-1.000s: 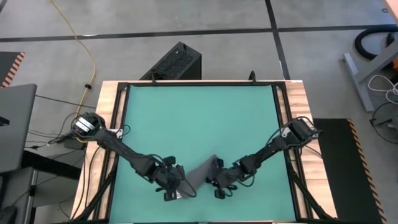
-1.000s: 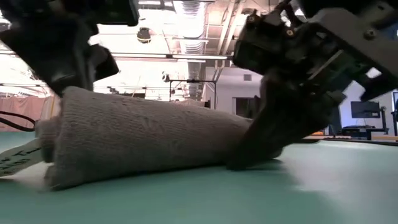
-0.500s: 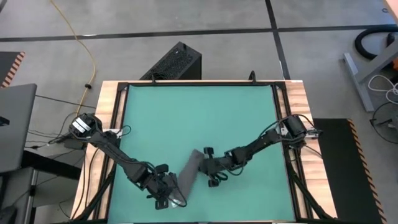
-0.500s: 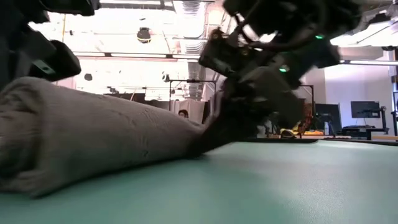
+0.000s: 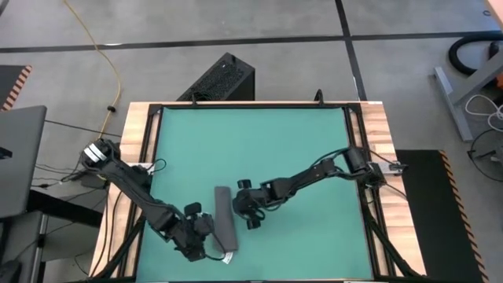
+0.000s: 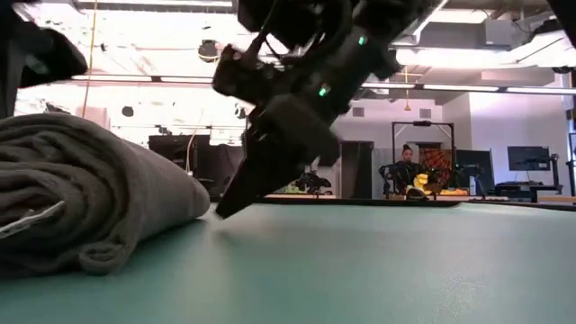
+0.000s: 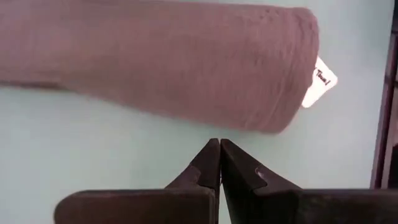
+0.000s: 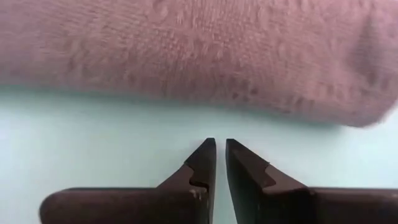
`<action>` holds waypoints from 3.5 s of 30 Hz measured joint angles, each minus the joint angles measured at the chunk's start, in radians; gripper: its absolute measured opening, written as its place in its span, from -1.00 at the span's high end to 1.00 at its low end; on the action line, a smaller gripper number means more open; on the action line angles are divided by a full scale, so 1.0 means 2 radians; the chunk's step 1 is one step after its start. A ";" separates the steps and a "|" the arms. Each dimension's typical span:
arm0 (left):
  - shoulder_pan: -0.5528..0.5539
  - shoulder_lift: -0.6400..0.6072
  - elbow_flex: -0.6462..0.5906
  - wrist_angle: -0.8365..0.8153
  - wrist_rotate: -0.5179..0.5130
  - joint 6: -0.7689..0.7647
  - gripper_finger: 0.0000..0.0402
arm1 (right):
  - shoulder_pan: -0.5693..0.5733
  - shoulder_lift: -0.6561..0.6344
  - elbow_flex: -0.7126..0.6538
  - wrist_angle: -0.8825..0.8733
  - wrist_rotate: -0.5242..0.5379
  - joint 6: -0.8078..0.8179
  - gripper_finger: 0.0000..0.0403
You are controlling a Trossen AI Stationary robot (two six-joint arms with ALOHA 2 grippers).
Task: Roll towel
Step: Roll the gray towel
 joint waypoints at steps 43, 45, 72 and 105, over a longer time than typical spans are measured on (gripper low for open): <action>0.140 0.011 0.024 -0.053 -0.053 0.206 1.00 | 0.138 -0.100 -0.089 -0.012 0.113 0.146 0.68; 0.153 0.011 0.024 -0.068 -0.055 0.214 1.00 | 0.137 -0.101 -0.089 -0.008 0.113 0.145 0.68; 0.194 0.014 -0.047 -0.039 -0.027 0.229 1.00 | 0.075 0.099 -0.026 0.378 0.083 0.021 0.92; 0.111 0.002 -0.082 0.029 -0.080 0.172 1.00 | 0.106 -0.109 -0.058 0.231 0.055 0.013 0.90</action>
